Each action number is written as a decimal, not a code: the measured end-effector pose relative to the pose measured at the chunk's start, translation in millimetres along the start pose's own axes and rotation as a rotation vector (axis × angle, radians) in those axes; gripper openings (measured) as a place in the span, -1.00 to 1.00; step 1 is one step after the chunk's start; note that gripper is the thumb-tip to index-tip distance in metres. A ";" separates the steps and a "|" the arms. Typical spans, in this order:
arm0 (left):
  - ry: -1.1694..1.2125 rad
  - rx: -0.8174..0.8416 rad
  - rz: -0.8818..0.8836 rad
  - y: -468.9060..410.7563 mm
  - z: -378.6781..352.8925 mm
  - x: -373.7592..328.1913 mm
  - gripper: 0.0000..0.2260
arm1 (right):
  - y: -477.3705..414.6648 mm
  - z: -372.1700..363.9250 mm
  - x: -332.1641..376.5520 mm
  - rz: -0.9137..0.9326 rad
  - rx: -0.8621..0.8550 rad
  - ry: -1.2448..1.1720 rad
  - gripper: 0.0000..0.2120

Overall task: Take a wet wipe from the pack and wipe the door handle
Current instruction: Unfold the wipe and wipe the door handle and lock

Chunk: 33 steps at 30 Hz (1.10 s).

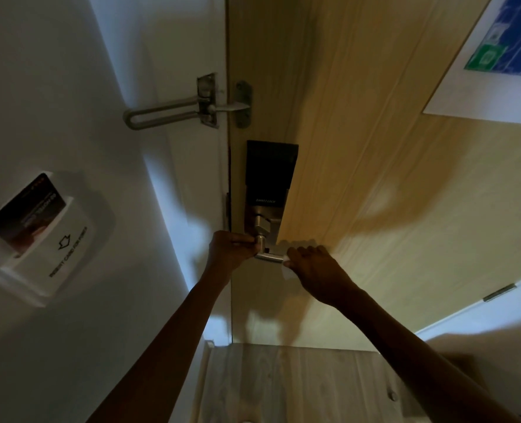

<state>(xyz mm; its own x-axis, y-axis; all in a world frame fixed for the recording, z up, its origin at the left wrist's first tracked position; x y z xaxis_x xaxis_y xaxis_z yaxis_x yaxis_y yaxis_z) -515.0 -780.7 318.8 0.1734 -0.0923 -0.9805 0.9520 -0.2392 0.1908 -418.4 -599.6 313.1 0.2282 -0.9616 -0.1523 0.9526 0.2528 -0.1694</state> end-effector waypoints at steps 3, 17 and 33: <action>-0.064 0.001 -0.016 -1.5 -1.5 -1.6 -0.81 | -15.7 1.1 22.1 -0.014 -0.065 -0.043 -0.81; -0.161 -0.026 -0.009 3.6 -5.9 -9.8 -0.90 | -7.9 10.3 18.0 -0.022 -0.129 -0.182 -0.85; -0.187 -0.016 0.009 5.9 -4.0 -11.5 -0.80 | 32.5 7.0 -27.4 -0.136 -0.003 -0.270 -0.71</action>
<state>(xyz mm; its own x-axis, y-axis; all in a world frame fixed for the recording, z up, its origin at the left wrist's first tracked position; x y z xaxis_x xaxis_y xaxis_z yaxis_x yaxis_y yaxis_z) -510.4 -777.1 331.1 0.1331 -0.2726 -0.9529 0.9549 -0.2221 0.1969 -392.2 -565.7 318.6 0.1446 -0.9801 0.1360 0.9775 0.1202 -0.1734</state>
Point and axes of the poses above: each hand's wrist, its own y-axis away from the middle knuckle, its own z-axis out of the back of the hand, x = y × z, the point moved 3 cm from there along -y, towards the middle knuckle, and after that the axes turned 4 degrees about y, right-handed, at the moved point
